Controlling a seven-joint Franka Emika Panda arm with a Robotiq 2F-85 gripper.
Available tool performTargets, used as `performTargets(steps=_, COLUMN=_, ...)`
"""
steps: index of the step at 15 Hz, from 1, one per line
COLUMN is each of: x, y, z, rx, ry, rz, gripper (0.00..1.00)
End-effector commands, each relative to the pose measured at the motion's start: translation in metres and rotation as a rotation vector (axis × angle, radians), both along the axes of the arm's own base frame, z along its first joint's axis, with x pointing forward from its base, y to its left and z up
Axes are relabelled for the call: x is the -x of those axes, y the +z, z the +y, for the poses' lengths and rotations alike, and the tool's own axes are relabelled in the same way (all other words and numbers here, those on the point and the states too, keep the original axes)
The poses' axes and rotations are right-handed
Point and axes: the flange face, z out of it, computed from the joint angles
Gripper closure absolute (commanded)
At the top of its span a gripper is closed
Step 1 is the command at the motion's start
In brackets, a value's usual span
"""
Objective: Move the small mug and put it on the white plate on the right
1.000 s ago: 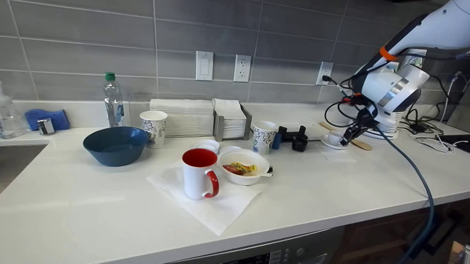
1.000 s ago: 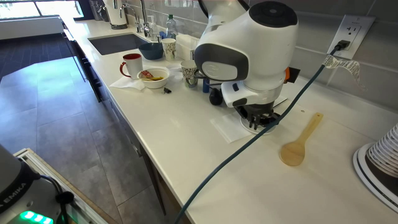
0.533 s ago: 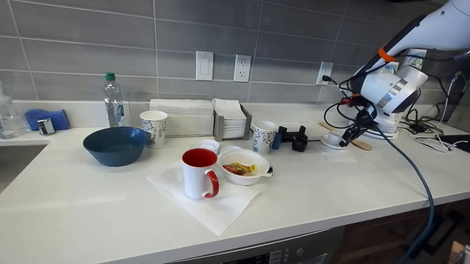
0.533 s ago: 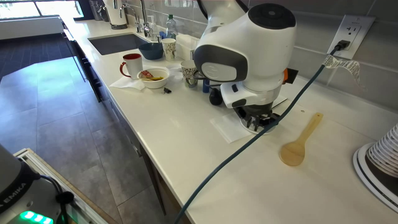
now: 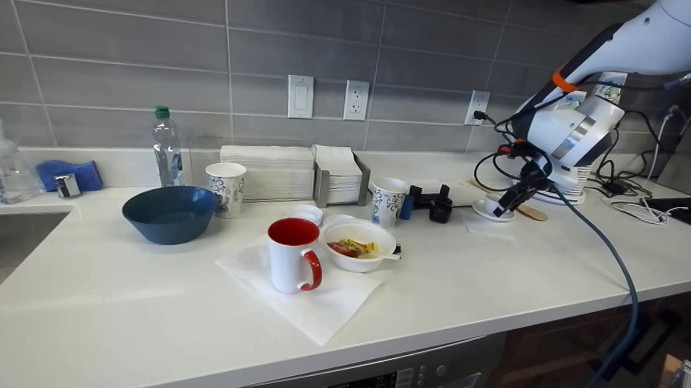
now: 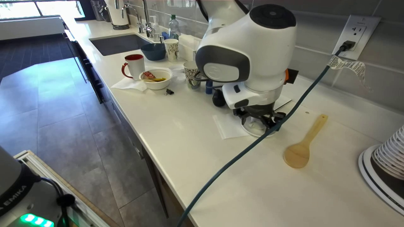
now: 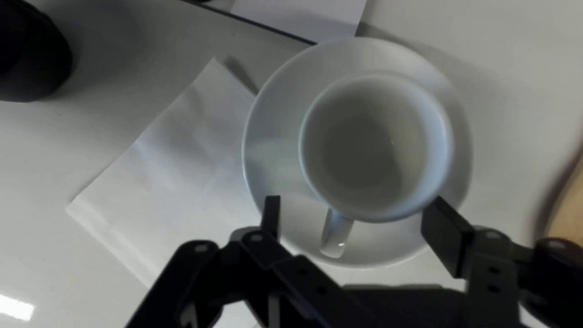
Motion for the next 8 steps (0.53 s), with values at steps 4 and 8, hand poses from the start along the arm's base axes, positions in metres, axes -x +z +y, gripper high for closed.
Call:
performTargets(steps=4, x=0.002, y=0.02, z=0.007, rx=0.03, ry=0.024, rz=0.035, gripper=0.0)
performTargets(steps=8, x=0.013, y=0.046, z=0.019, rx=0.056, ry=0.062, rz=0.094, gripper=0.0)
